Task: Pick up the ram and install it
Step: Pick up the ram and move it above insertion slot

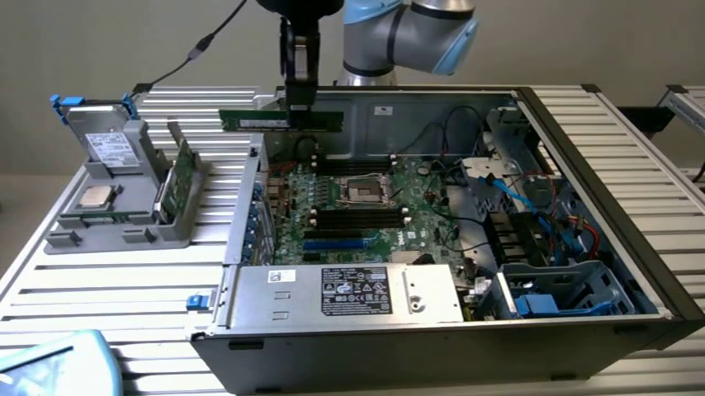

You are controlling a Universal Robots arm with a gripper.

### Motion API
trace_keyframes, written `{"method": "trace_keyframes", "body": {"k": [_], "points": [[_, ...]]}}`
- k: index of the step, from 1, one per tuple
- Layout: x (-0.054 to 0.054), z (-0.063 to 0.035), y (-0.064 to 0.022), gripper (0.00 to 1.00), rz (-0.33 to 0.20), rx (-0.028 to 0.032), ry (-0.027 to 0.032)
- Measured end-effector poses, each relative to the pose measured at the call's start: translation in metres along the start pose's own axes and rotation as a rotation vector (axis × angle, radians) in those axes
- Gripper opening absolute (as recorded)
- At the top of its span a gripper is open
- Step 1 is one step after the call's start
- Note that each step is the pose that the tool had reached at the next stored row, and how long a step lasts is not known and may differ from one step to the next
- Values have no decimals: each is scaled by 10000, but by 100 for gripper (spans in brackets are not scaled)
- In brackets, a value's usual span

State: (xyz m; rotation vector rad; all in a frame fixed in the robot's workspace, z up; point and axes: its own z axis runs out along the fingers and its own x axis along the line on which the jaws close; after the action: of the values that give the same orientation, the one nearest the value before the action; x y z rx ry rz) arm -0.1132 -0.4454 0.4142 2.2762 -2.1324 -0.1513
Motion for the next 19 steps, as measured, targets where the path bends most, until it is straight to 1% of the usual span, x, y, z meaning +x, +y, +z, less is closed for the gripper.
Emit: {"method": "trace_keyframes", "body": {"k": [9, 11, 13, 19], "points": [[26, -27, -410, 13, 0, 0, 0], [29, -11, -499, 13, 1, 1, 1], [24, 17, -597, 13, 1, -1, 14], [-22, 106, -878, 13, 2, -1, 23]]}}
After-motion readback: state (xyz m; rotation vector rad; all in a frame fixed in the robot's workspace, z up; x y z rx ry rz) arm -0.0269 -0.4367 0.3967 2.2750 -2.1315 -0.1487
